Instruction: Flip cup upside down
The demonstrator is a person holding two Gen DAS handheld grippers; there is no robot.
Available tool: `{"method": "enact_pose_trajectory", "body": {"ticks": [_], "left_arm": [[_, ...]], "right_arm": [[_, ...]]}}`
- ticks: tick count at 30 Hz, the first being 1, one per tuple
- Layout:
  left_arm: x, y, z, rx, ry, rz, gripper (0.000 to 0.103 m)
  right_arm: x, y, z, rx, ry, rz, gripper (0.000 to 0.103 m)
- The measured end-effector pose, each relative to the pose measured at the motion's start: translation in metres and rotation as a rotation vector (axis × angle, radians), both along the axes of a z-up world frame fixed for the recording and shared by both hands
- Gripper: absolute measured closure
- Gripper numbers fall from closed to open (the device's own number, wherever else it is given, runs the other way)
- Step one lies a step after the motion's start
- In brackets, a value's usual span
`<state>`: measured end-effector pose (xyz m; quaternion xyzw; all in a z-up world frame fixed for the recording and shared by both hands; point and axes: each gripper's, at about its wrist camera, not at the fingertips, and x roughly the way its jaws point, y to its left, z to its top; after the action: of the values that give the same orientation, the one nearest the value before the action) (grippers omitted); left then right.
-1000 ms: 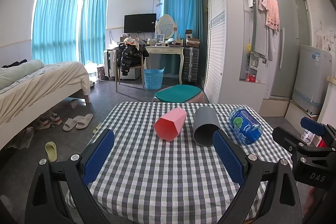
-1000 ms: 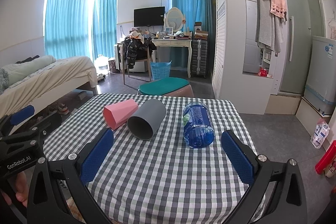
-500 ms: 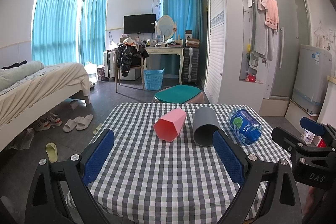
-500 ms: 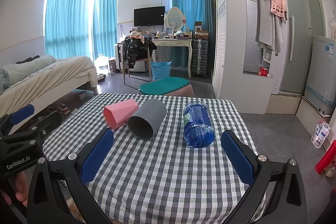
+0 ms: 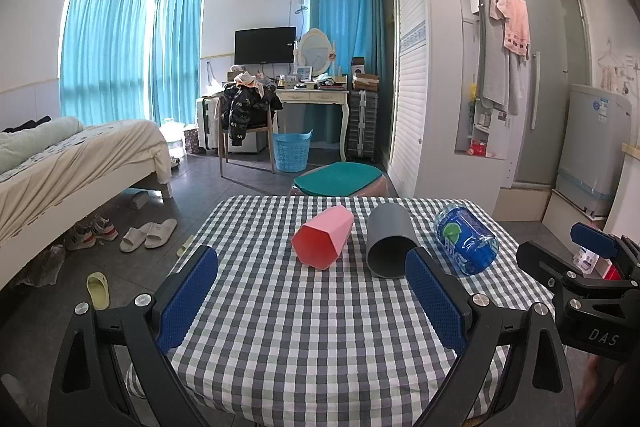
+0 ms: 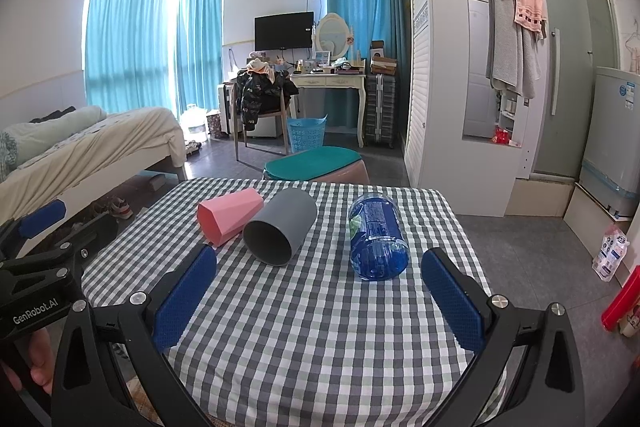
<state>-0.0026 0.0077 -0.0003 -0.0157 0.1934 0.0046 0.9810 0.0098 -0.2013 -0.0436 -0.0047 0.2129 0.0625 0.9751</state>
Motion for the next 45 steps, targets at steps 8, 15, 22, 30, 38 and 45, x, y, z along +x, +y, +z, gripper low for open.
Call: {"method": "enact_pose_trajectory", "body": {"ticks": [8,15,22,30,38,45], "left_arm": [[0.0,0.0,0.0,0.0,0.0,0.0,0.005],[0.002,0.0,-0.001,-0.002,0.007,0.002,0.005],[0.027,0.0,-0.008,-0.003,0.041,0.011,0.005],[0.077,0.008,-0.024,-0.006,0.109,0.04,0.005],[0.126,0.016,-0.054,0.001,0.193,0.062,0.005],[0.146,0.014,-0.07,0.001,0.234,0.066,0.005]], "right_arm": [[0.0,0.0,0.0,0.001,-0.001,-0.001,0.0],[0.002,-0.001,0.0,0.002,0.004,0.0,0.0],[0.017,-0.01,-0.004,0.008,0.034,-0.022,0.0],[0.069,-0.03,-0.008,-0.016,0.079,-0.071,0.0],[0.148,-0.044,-0.047,-0.036,0.24,-0.088,0.0],[0.177,-0.045,-0.071,-0.019,0.324,-0.069,0.015]]}}
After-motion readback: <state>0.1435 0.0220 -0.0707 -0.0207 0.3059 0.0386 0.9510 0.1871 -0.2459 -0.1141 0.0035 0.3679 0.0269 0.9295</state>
